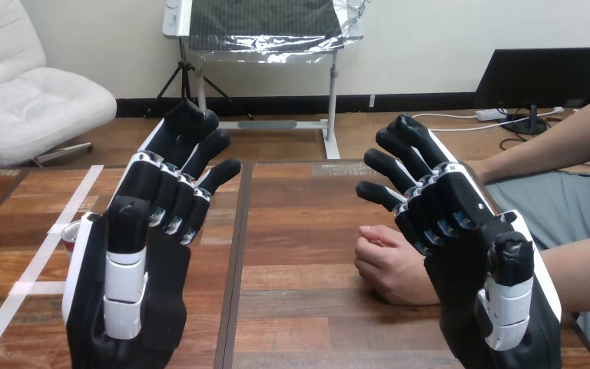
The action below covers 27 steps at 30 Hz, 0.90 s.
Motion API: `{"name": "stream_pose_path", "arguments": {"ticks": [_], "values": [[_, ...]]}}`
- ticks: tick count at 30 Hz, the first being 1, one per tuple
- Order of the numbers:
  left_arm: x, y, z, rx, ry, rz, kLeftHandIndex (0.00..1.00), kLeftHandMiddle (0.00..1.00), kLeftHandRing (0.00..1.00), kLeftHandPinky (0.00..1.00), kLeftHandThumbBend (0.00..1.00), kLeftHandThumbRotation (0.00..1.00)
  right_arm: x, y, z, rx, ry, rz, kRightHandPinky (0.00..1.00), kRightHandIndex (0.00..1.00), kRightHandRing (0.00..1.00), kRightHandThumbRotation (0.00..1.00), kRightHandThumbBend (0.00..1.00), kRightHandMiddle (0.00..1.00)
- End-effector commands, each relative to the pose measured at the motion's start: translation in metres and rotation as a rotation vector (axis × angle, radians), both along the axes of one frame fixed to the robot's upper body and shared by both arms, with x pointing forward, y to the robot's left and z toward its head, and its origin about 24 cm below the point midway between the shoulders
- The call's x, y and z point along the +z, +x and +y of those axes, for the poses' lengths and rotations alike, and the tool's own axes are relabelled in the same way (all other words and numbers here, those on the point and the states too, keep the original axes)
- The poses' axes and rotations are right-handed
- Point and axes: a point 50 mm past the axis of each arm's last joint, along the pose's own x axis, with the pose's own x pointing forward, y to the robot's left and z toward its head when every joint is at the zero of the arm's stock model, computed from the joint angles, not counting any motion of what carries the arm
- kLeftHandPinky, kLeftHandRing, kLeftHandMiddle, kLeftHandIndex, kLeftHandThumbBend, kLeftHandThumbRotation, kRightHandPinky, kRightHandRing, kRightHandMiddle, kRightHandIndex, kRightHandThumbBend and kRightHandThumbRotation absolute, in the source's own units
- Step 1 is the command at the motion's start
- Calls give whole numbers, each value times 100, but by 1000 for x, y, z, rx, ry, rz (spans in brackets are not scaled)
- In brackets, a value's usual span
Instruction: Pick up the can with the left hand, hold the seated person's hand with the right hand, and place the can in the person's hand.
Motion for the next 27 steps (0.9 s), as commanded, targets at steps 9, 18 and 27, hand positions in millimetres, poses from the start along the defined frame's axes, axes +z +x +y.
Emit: {"name": "stream_pose_path", "arguments": {"ticks": [9, 18, 27], "values": [[13, 4, -3, -23, -43, -70, 85, 89, 90, 85, 68, 74, 15, 2, -1, -1, 7, -84, 84, 92, 91, 92, 83, 92], [12, 6, -2, 4, -23, -68, 85, 88, 89, 83, 68, 75, 16, 3, -1, -2, 4, -87, 84, 92, 91, 92, 83, 92], [9, 16, 3, 55, 40, -41, 84, 87, 88, 82, 70, 78, 16, 4, -1, 1, 4, -86, 84, 92, 91, 92, 83, 93]]}}
